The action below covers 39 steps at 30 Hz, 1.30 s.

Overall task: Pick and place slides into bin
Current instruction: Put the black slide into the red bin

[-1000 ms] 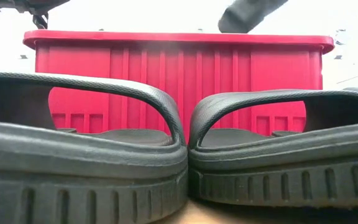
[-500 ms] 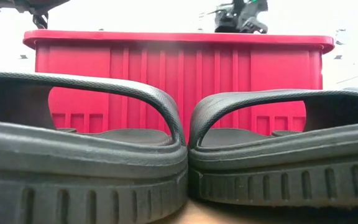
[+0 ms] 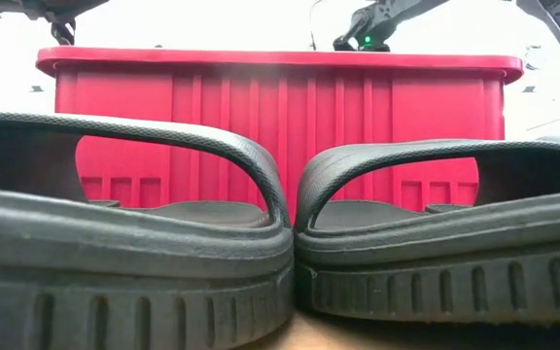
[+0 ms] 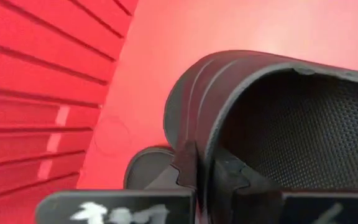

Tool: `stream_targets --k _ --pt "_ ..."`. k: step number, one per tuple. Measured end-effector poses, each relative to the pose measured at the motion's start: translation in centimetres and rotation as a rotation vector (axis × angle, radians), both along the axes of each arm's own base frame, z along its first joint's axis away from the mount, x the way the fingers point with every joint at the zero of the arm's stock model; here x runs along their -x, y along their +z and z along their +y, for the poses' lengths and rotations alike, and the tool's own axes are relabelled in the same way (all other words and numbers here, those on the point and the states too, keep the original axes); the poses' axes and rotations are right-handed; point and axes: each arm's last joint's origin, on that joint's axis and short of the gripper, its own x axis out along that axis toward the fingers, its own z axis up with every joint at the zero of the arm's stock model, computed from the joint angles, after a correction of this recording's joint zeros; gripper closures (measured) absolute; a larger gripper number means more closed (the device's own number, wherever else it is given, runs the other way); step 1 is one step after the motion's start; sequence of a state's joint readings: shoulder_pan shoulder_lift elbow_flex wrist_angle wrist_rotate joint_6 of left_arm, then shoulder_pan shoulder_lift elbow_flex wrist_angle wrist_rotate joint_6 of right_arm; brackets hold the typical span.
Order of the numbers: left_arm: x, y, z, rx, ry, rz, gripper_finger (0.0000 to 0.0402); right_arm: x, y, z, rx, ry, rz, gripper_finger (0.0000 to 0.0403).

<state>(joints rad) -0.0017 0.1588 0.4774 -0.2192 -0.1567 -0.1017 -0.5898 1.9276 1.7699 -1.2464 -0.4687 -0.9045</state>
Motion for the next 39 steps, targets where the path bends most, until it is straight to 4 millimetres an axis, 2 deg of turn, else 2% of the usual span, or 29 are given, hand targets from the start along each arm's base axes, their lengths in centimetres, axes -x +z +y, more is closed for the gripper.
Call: stream_targets --k 5,13,24,30,39 --pt "0.0 0.0 0.0 0.0 0.001 0.0 0.0385 -0.6 -2.4 -1.1 -0.034 0.004 0.036 0.04" --pt "0.0 0.0 0.0 0.0 0.0 0.0 0.0385 -0.8 -4.3 -2.2 -0.056 0.007 0.063 0.04" --pt "0.0 0.0 0.0 0.0 0.0 0.0 0.0385 -0.9 -4.5 -2.4 -0.04 0.018 0.056 0.04" --pt "0.0 0.0 0.0 0.0 0.001 0.0 0.0385 -0.3 -4.5 -2.1 -0.048 0.029 0.123 0.0401" --pt "0.0 0.0 0.0 0.0 0.001 0.0 0.0385 -0.5 -4.7 -2.1 -0.034 0.007 0.136 0.0395"
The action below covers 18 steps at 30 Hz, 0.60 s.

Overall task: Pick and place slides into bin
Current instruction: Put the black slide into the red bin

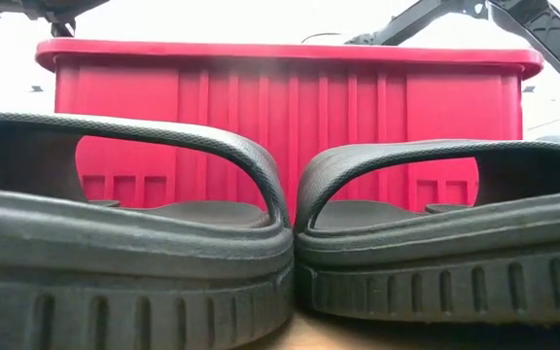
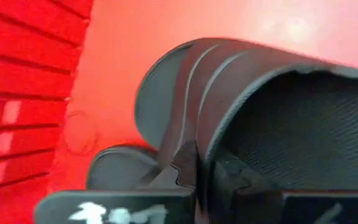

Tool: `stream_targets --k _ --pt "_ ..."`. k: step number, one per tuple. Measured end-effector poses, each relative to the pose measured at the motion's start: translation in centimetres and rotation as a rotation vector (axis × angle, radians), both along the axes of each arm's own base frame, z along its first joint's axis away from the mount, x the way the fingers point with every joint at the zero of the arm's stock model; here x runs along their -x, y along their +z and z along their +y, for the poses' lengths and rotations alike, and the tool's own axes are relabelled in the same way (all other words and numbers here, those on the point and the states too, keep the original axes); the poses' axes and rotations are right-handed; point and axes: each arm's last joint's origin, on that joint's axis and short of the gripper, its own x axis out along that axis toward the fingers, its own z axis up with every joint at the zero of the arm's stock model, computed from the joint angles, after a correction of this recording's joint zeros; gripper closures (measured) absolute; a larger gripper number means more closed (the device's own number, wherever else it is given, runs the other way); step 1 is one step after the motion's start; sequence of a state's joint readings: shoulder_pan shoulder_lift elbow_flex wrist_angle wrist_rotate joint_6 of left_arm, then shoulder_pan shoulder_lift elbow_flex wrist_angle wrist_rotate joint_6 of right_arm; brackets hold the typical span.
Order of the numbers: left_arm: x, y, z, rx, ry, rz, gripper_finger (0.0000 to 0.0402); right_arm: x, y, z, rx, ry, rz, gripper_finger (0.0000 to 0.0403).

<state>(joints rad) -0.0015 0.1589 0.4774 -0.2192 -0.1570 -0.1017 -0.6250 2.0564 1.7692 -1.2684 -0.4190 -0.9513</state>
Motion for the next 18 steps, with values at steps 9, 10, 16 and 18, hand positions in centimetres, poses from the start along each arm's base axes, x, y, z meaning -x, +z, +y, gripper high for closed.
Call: stream_targets --k 9,10,16,18 --pt "0.0 0.0 0.0 0.0 0.0 0.0 0.0385 -0.7 -0.2 -0.3 0.148 -0.033 0.034 0.0333" --pt "0.0 0.0 0.0 0.0 0.0 0.0 0.0385 -0.8 -0.2 -0.2 0.154 -0.031 0.035 0.0327" --pt "0.0 0.0 0.0 0.0 0.0 0.0 0.0385 -1.3 -0.2 0.2 0.189 -0.015 0.031 0.0292" --pt "0.0 0.0 0.0 0.0 0.0 0.0 0.0385 -1.5 -0.1 0.5 0.206 -0.008 0.031 0.0282"
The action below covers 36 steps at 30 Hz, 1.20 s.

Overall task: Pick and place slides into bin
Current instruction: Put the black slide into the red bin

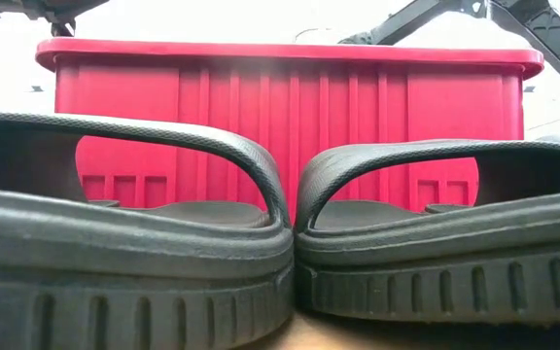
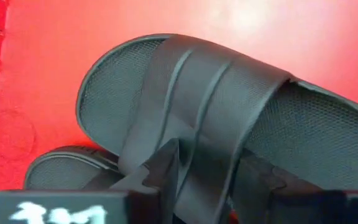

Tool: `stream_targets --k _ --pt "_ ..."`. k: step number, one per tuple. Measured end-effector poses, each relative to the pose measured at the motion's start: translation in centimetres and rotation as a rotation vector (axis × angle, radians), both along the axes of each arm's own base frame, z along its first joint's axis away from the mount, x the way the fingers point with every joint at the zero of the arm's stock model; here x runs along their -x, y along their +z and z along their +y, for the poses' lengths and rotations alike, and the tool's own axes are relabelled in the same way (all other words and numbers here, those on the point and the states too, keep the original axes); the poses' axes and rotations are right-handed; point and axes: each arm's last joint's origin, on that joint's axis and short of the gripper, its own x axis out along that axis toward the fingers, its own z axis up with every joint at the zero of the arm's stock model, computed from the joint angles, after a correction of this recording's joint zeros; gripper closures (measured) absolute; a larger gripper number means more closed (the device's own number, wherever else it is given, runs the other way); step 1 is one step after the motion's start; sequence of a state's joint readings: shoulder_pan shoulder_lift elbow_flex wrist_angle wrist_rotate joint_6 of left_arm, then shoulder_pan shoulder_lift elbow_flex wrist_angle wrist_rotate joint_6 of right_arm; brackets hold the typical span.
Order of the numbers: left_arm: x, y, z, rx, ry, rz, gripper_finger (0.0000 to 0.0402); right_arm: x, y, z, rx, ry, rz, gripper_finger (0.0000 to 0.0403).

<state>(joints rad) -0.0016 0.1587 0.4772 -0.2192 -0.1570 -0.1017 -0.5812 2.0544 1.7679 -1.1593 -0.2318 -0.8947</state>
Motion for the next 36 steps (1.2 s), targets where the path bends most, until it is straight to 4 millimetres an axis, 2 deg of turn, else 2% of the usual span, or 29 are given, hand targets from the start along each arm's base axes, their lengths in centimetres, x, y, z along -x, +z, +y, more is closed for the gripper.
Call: stream_targets --k 5,13,20,23,26,30,33,36 --pt "0.0 0.0 0.0 0.0 0.0 0.0 0.0385 -0.5 0.5 0.8 0.094 0.008 0.027 0.0267" --pt "0.0 0.0 0.0 0.0 0.0 0.0 0.0385 -0.7 2.1 1.4 0.148 0.027 -0.039 0.0264" --pt "0.0 0.0 0.0 0.0 0.0 0.0 0.0385 -0.7 2.2 1.4 0.146 0.02 -0.042 0.027" --pt "0.0 0.0 0.0 0.0 0.0 0.0 0.0385 -0.8 2.3 1.3 0.171 -0.033 -0.039 0.027" --pt "0.0 0.0 0.0 0.0 0.0 0.0 0.0385 -1.2 3.0 1.6 0.198 -0.12 -0.078 0.027" --pt "0.0 0.0 0.0 0.0 0.0 0.0 0.0385 -2.2 4.7 3.2 0.201 -0.107 -0.204 0.0271" --pt "0.0 0.0 0.0 0.0 0.0 0.0 0.0385 -3.4 5.6 4.0 0.151 -0.158 -0.332 0.0288" --pt "0.0 0.0 0.0 0.0 0.0 0.0 0.0385 -4.1 5.5 4.6 0.117 -0.19 -0.364 0.0345"
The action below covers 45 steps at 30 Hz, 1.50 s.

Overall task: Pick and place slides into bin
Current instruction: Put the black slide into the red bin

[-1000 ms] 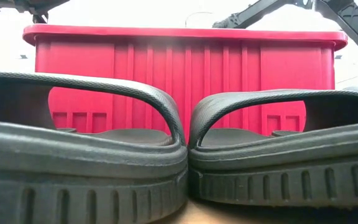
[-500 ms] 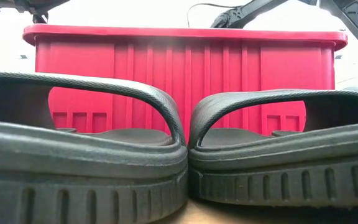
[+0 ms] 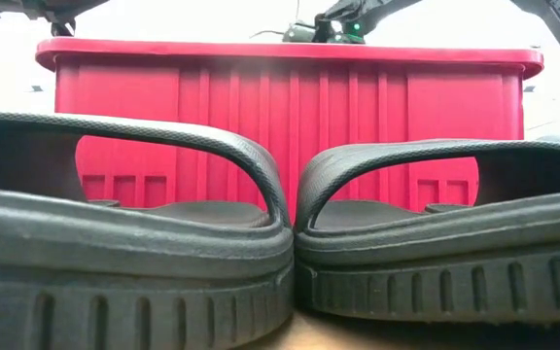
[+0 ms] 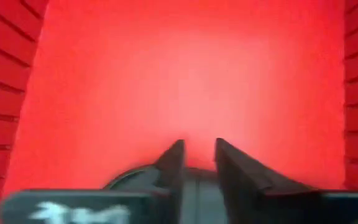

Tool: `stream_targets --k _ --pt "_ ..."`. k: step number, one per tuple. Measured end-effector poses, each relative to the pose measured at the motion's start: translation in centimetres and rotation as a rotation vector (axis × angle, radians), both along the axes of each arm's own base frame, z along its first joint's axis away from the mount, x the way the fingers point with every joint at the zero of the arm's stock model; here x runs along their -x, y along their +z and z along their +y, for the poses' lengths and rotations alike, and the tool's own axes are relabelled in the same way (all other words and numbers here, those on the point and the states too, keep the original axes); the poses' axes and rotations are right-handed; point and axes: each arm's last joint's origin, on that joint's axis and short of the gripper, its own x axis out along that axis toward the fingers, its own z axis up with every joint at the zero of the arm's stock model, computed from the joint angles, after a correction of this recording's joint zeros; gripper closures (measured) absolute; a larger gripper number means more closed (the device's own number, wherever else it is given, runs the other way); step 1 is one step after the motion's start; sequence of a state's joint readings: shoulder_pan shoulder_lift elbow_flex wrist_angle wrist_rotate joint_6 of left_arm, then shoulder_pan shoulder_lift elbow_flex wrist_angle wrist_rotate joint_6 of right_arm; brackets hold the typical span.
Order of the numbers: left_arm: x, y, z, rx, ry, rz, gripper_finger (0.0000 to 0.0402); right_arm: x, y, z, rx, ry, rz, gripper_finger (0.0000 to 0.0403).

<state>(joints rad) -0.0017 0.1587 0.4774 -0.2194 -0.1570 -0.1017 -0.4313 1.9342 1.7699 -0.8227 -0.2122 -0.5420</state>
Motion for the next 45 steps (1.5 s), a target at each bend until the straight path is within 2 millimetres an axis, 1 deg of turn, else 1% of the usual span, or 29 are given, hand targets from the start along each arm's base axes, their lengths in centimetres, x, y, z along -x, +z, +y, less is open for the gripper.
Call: stream_targets --k 1,2,3,9,13,17,22,24,29,31,34,38,40,41,43,45 --pt "0.0 0.0 0.0 0.0 0.0 0.0 0.0385 -0.3 -0.2 0.2 0.0 0.005 0.0 0.0372" --pt "0.0 0.0 0.0 0.0 0.0 0.0 0.0385 -0.5 -0.4 0.3 0.001 0.009 -0.003 0.0387" --pt "0.0 0.0 0.0 0.0 0.0 0.0 0.0385 -0.6 -0.6 0.4 -0.001 0.011 0.004 0.0392" --pt "0.0 0.0 0.0 0.0 0.0 0.0 0.0385 -1.3 -3.1 0.1 -0.06 -0.035 0.075 0.0401" --pt "0.0 0.0 0.0 0.0 0.0 0.0 0.0385 -1.6 -4.2 -0.1 -0.088 -0.074 0.094 0.0402" --pt "0.0 0.0 0.0 0.0 0.0 0.0 0.0385 -2.1 -6.0 0.1 -0.178 -0.041 0.126 0.0403" --pt "0.0 0.0 0.0 0.0 0.0 0.0 0.0385 -2.5 -8.3 0.3 -0.14 -0.063 0.222 0.0403" --pt "0.0 0.0 0.0 0.0 0.0 0.0 0.0385 -2.4 -9.1 0.2 -0.155 -0.072 0.259 0.0403" --pt "0.0 0.0 0.0 0.0 0.0 0.0 0.0385 -1.9 -9.3 -0.2 -0.188 -0.128 0.301 0.0403" --pt "0.0 0.0 0.0 0.0 0.0 0.0 0.0385 -1.7 -9.0 -0.3 -0.199 -0.119 0.291 0.0403" --pt "0.0 0.0 0.0 0.0 0.0 0.0 0.0385 -1.6 -8.0 -0.2 -0.183 -0.112 0.266 0.0403" --pt "0.0 0.0 0.0 0.0 0.0 0.0 0.0385 -1.1 -5.6 0.2 -0.139 -0.086 0.216 0.0403" --pt "0.0 0.0 0.0 0.0 0.0 0.0 0.0385 -0.6 -3.5 0.7 -0.119 -0.074 0.166 0.0403" --pt "0.0 0.0 0.0 0.0 0.0 0.0 0.0385 -0.3 -2.1 1.2 -0.111 -0.063 0.124 0.0403" --pt "0.0 0.0 0.0 0.0 0.0 0.0 0.0385 0.6 1.3 2.7 -0.125 -0.018 0.022 0.0403" --pt "0.0 0.0 0.0 0.0 0.0 0.0 0.0385 1.8 5.2 4.9 -0.155 0.074 -0.112 0.0403"
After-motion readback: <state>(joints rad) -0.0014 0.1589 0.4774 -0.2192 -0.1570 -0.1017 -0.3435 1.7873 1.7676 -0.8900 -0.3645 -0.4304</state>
